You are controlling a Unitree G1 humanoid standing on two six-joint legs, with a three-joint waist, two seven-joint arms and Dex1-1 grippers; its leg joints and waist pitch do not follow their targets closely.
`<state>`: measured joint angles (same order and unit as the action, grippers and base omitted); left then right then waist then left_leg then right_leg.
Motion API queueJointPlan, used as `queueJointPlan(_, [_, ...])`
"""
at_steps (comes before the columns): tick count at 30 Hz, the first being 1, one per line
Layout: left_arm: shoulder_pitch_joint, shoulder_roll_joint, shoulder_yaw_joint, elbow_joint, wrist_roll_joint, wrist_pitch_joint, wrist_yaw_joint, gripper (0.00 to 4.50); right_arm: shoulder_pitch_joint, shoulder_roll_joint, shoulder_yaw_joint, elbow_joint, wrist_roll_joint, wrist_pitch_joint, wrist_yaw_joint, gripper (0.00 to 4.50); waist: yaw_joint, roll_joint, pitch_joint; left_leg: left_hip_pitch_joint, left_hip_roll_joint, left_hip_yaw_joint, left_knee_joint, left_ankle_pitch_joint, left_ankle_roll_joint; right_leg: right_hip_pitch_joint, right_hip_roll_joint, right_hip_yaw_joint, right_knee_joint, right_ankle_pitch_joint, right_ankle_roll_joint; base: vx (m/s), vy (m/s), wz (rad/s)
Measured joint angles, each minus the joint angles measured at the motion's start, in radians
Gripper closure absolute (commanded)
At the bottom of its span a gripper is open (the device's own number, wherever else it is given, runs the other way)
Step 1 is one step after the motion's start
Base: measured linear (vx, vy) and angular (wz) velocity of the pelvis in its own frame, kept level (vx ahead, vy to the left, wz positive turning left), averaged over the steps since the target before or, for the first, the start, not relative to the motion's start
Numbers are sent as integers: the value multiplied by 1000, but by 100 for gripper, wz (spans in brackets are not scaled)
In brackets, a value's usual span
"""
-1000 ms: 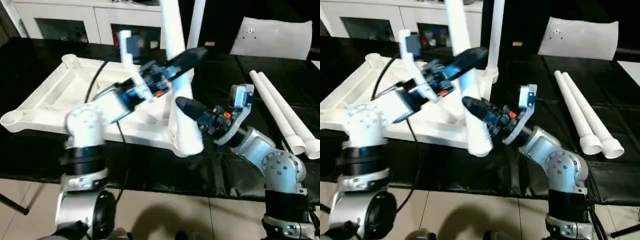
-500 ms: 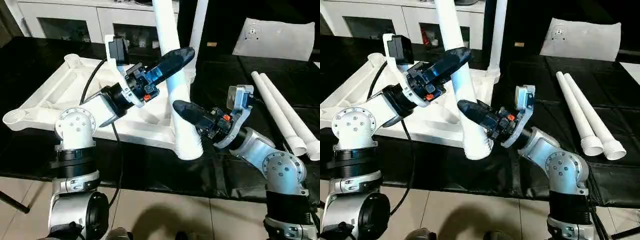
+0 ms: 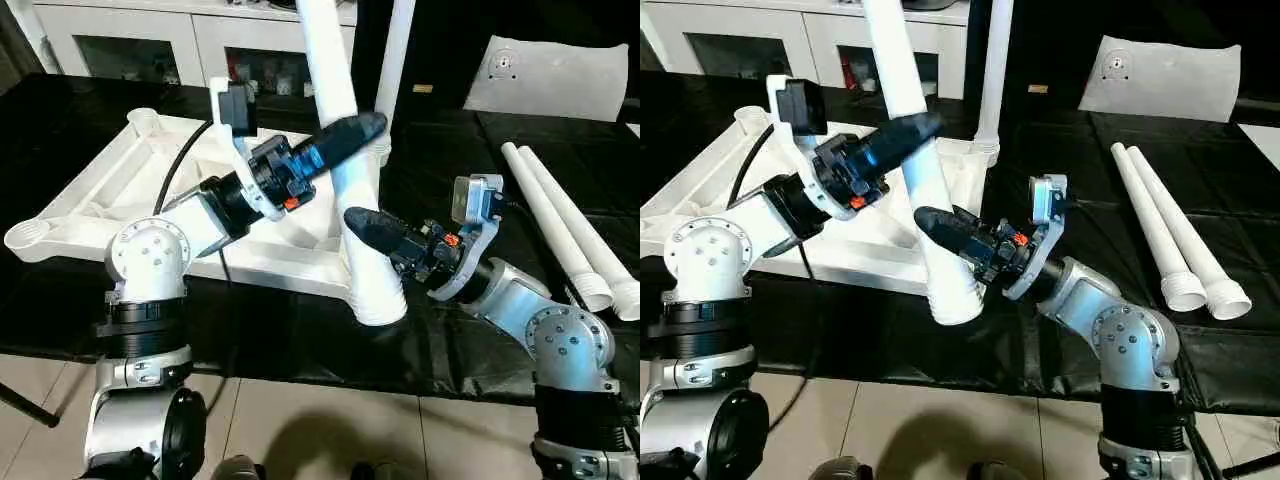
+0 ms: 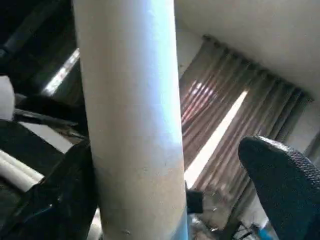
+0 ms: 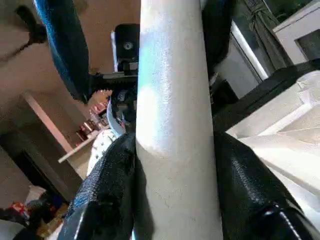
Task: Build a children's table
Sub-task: Pick table leg
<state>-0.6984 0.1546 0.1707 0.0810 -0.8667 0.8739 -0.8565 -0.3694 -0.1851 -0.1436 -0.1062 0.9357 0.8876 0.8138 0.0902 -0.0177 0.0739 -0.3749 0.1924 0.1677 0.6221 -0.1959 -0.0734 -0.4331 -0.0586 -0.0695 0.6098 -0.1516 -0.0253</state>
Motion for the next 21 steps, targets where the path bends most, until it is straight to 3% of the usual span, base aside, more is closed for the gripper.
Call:
queueJointPlan(4, [28,40,-73,-5,78,-68,-65,36,14,-3,23,1,-10,-5,0,265,0,0,0,0,0,0,0,0,0,0,0,0,0,0,0,0,0,0])
queueJointPlan(7, [31,62,-92,-7,90,-77,-94,36,15,-7,25,1,-18,-7,2,265,-1,0,0,0,0,0,0,0,0,0,0,0,0,0,0,0,0,0])
queueJointPlan(21, [36,80,-110,10,117,-140,-144,36,15,-17,34,1,-26,-22,10,265,-1,0,0,1,0,0,0,0,-1,0,0,0,1,0,0,0,0,0])
